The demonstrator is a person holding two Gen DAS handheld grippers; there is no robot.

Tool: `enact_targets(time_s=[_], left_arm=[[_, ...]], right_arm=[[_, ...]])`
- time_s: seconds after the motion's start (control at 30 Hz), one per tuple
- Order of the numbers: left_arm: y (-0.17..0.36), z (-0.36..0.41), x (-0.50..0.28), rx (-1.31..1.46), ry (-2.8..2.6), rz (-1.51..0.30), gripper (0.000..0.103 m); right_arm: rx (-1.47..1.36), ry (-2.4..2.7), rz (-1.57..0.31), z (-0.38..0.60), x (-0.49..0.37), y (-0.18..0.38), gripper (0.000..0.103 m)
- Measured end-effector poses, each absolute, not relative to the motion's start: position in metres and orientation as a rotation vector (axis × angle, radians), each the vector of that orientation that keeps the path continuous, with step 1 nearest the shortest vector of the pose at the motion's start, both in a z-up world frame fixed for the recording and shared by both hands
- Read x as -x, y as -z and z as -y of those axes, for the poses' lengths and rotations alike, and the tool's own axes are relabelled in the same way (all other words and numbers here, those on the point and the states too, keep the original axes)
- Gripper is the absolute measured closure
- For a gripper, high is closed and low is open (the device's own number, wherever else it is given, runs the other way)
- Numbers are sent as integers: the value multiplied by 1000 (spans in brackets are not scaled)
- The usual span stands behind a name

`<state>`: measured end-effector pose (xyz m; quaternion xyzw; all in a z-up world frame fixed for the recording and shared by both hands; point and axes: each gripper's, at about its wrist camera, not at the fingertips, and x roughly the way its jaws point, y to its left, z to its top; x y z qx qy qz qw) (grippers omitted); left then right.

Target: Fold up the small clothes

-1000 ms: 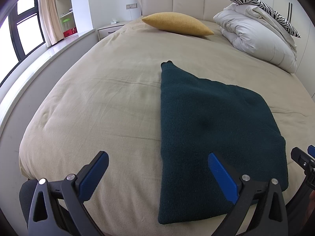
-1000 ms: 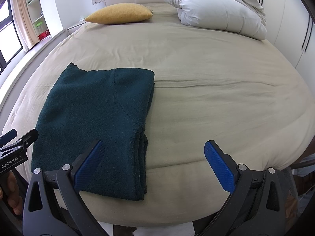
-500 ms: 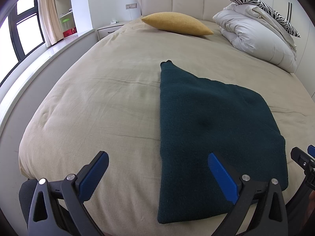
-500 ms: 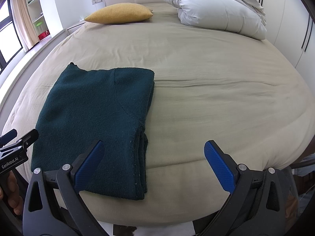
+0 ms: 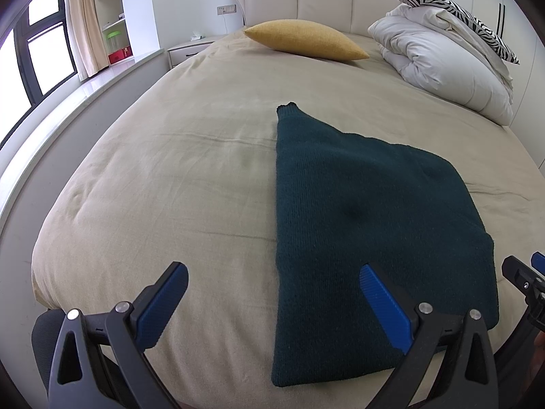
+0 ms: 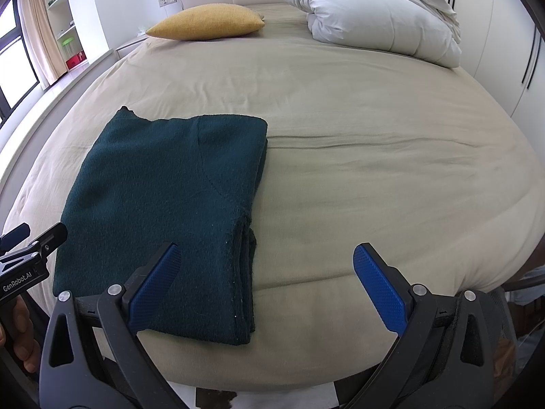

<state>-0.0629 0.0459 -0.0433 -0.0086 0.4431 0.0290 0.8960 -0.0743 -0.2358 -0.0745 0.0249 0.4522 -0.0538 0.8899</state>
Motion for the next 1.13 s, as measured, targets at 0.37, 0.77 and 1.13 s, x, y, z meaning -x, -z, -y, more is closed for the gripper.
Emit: enact_targets(time_s=[0.37,0.77,1.13], left_arm=[[46,-46,64,19,-56,-919,0],[48,-44,65,20,-41,-928,0],[44,-41,68,20,-34,-916,0]], right_arm=[[-53,111,-941,236,75,75,0],[-52,110,-941,235,76,75,0],[-52,102,-942,234,79,76,0]])
